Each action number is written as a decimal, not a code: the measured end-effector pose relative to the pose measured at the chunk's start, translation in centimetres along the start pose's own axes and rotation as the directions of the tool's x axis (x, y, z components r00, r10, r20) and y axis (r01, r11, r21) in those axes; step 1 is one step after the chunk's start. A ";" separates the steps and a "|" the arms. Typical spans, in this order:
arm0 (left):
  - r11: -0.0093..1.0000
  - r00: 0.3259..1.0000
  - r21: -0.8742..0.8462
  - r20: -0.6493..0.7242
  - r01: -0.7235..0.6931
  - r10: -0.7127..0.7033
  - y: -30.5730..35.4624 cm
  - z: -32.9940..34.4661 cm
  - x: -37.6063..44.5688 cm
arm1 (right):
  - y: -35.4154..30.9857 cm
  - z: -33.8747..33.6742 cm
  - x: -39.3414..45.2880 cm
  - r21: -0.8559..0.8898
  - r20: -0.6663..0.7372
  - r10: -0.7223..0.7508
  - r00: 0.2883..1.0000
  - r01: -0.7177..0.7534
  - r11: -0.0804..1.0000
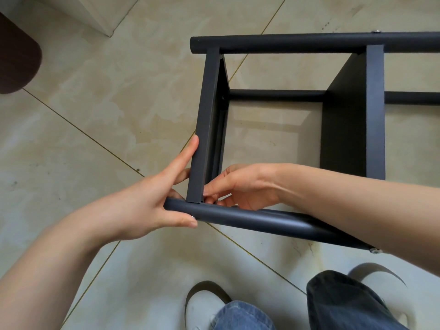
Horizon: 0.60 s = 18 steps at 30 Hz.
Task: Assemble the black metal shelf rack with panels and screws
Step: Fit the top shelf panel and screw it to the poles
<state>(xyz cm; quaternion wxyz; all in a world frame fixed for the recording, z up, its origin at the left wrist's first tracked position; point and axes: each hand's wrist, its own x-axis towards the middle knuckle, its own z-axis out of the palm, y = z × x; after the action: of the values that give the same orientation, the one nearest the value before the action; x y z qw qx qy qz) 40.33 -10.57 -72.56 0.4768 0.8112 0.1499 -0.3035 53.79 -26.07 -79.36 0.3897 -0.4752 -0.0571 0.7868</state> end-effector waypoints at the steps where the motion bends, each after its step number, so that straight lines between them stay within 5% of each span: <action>1: 1.000 1.000 -0.004 0.002 -0.002 0.002 0.0 0.0 0.0 | -0.1 0.0 0.0 -0.002 -0.003 -0.005 1.000 0.005 1.000; 8: 1.000 1.000 0.010 -0.001 -0.018 0.018 -0.2 0.0 -0.1 | -0.2 0.0 -0.1 -0.016 0.017 -0.017 1.000 0.018 1.000; 18: 0.910 0.992 0.396 0.031 -0.125 0.122 1.5 -0.9 0.5 | 0.9 0.2 0.7 0.061 -0.030 -0.097 0.995 0.099 0.993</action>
<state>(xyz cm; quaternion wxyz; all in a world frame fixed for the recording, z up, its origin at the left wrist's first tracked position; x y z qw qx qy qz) 41.81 -10.60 -71.52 0.3210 0.8980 0.0322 -0.2992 52.96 -26.23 -80.15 0.4434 -0.4699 -0.0505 0.7616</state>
